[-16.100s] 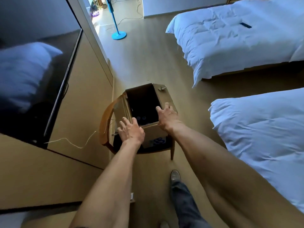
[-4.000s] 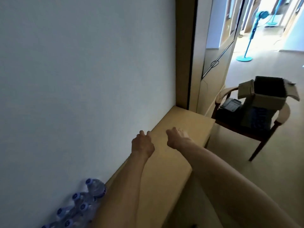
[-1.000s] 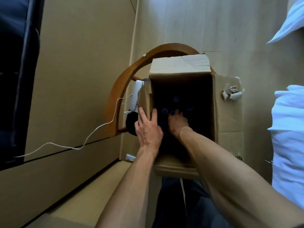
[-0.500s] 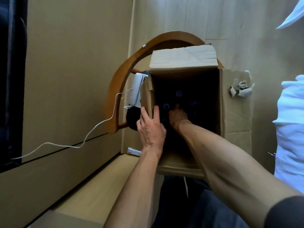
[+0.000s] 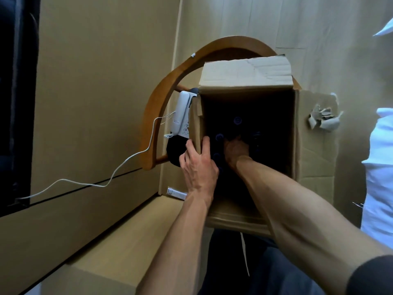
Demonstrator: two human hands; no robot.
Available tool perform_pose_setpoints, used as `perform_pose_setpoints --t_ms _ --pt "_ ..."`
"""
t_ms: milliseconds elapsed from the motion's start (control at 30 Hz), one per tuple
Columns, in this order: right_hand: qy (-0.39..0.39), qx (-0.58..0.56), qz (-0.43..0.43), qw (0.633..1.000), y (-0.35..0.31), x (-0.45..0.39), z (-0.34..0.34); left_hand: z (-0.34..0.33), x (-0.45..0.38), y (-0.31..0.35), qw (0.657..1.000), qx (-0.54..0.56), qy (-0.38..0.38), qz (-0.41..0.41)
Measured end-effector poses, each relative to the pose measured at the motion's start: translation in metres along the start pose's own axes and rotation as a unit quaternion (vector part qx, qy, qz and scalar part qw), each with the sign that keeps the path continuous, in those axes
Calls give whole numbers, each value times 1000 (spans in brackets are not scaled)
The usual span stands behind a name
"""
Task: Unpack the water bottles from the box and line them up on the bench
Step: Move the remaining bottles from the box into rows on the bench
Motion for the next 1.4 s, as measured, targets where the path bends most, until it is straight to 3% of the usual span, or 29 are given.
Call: perform_pose_setpoints --t_ms 267,467,567,700,933,1100,1200,1400 --pt "52 24 -16 998 1 23 5 6 2 3 1000 -13 -8 -3" --pt "140 31 -21 989 -9 60 54 25 14 3 996 -52 -67 20" --pt "194 -1 -22 981 -21 89 79 45 27 -3 996 -17 -80 26" --pt "277 -24 -20 960 -41 143 105 75 53 -24 998 27 -52 28" --pt "405 -18 -6 914 -95 257 100 127 108 -78 1000 -6 6 -11" --pt "473 9 45 880 -151 336 83 164 166 -126 996 82 22 11" --pt "504 -26 69 861 -189 378 79 183 207 -168 975 206 18 83" --pt "548 -80 172 815 -295 438 63 222 278 -276 892 378 53 244"
Point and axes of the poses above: each hand's wrist, its own x-axis away from the middle knuckle, its own z-axis out of the back of the hand, y = z × x, the point moved 5 cm from there along -x, towards the middle knuckle, and after that the axes turned 15 degrees about z, right-handed, at the moved point
